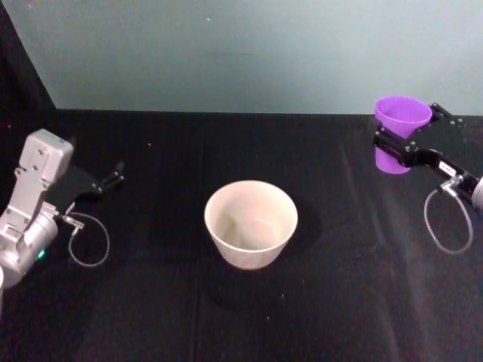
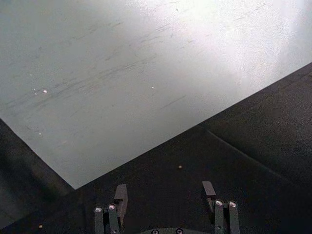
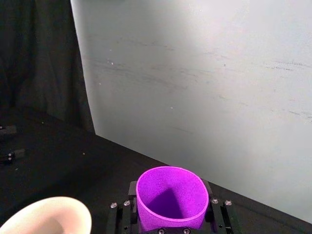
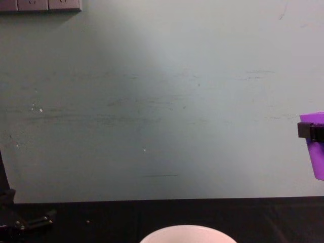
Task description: Pick up the cup and pour the mung beans from the cup into the bowl.
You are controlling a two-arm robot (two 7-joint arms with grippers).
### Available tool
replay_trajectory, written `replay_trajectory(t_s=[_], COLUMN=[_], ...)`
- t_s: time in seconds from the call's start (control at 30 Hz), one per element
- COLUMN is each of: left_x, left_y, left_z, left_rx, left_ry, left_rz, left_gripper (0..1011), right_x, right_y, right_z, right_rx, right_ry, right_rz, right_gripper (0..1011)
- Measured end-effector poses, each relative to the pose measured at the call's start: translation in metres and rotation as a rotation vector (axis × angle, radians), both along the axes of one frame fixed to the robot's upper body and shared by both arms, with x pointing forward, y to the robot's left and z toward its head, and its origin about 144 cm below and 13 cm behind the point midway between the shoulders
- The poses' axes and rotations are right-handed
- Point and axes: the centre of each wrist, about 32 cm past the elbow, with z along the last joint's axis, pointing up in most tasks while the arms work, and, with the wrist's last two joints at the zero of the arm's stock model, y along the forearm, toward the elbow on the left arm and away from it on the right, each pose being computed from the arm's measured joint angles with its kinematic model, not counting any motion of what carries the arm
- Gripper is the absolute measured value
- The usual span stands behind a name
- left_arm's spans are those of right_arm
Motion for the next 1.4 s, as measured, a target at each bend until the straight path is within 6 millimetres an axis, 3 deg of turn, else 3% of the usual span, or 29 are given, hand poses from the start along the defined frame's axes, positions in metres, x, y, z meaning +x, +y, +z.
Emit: replay_trajectory(t_s=[1.4], left_x=[0.0000], left_y=[0.0000], left_z=[0.0000], left_rx=[0.000], left_ry=[0.000], left_rz=[0.000], left_gripper=[1000], right_x=[0.0000], right_y=[0.0000], right_z=[0.0000], right_rx=[0.000], right_ry=[0.000], right_rz=[0.000], right_gripper=[742])
